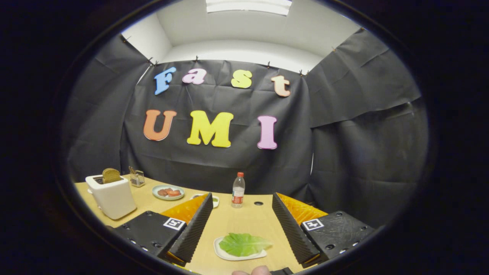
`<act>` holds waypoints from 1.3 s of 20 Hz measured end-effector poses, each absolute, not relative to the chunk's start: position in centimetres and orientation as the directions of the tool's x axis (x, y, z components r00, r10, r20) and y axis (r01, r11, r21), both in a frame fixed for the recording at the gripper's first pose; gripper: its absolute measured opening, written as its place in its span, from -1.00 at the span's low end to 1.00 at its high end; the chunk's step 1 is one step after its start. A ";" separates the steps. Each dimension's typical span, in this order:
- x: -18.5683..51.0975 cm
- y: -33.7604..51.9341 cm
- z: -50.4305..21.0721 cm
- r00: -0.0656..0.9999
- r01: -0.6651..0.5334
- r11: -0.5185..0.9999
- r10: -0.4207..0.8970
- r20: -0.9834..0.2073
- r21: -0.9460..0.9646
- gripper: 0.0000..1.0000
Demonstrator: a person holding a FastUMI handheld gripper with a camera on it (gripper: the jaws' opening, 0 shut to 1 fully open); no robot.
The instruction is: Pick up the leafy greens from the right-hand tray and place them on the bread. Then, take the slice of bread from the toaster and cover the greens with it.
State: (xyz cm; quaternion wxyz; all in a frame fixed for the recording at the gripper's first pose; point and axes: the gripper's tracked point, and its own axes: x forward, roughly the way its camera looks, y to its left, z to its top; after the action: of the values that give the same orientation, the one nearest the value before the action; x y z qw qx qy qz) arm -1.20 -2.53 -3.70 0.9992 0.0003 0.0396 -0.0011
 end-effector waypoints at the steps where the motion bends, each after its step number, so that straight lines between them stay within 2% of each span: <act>1: -1.1 -2.9 -4.3 0.996 0.005 1.000 -0.004 -0.094 0.006 0.90; 9: 0.3 -6.2 -12.4 0.949 0.027 0.992 0.014 -0.314 0.126 0.90; 14: 2.0 -6.9 -18.3 0.883 0.090 0.940 0.077 -0.462 0.328 0.92; 18: 3.6 -8.3 -21.6 0.842 0.181 0.887 0.083 -0.533 0.424 0.92; 26: 5.6 -8.4 -26.0 0.780 0.279 0.794 0.141 -0.610 0.540 0.91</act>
State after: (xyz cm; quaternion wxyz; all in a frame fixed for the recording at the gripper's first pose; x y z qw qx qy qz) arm 5.58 -8.41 -26.04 0.8880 0.3184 0.3296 -0.0388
